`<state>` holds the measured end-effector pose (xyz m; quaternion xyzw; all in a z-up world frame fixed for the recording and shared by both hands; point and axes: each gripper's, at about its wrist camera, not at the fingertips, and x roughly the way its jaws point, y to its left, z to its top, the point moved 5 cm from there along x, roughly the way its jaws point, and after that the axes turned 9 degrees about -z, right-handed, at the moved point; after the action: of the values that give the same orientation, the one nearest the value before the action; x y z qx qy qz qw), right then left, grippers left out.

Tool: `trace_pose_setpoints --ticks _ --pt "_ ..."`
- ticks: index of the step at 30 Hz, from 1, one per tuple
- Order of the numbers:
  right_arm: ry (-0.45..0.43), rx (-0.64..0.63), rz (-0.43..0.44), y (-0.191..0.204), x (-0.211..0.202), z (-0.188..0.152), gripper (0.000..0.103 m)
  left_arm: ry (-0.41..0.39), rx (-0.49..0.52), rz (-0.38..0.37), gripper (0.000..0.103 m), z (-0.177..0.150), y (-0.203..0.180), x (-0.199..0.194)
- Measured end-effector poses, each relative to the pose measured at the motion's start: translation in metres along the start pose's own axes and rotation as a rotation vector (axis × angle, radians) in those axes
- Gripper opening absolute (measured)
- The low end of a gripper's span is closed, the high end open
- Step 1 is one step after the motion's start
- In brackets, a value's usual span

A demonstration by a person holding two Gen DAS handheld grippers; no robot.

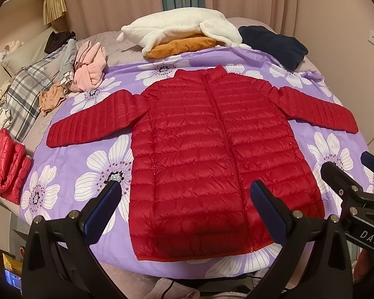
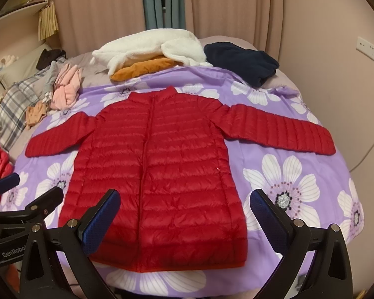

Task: Fold large clothes
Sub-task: 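Reach the right tool to the nearest red sleeve cuff and grasp it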

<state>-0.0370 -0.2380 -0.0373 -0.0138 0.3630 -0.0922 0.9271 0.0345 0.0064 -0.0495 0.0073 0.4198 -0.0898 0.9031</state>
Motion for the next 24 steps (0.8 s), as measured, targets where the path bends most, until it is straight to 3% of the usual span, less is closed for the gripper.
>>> trace_pose_setpoints --ticks 10,14,16,20,22,24 --pt "-0.004 0.013 0.025 -0.002 -0.005 0.001 0.102 0.0 -0.001 -0.003 0.103 0.001 -0.001 0.0" --pt "0.003 0.085 0.209 0.002 0.002 -0.004 0.102 -0.003 -0.046 -0.042 0.103 -0.002 0.008 0.005" --pt "0.008 0.16 0.325 -0.003 0.009 -0.008 0.102 -0.009 -0.082 -0.076 0.103 -0.003 0.013 0.011" --pt "0.006 0.324 0.469 -0.031 0.026 -0.015 0.102 -0.005 -0.162 -0.223 0.103 -0.007 0.02 0.03" --pt "-0.01 0.447 0.513 -0.058 0.036 -0.019 0.102 0.0 -0.209 -0.292 0.103 -0.006 0.022 0.042" --pt "-0.035 0.525 0.503 -0.083 0.046 -0.024 0.102 -0.012 -0.249 -0.351 0.103 -0.006 0.026 0.051"
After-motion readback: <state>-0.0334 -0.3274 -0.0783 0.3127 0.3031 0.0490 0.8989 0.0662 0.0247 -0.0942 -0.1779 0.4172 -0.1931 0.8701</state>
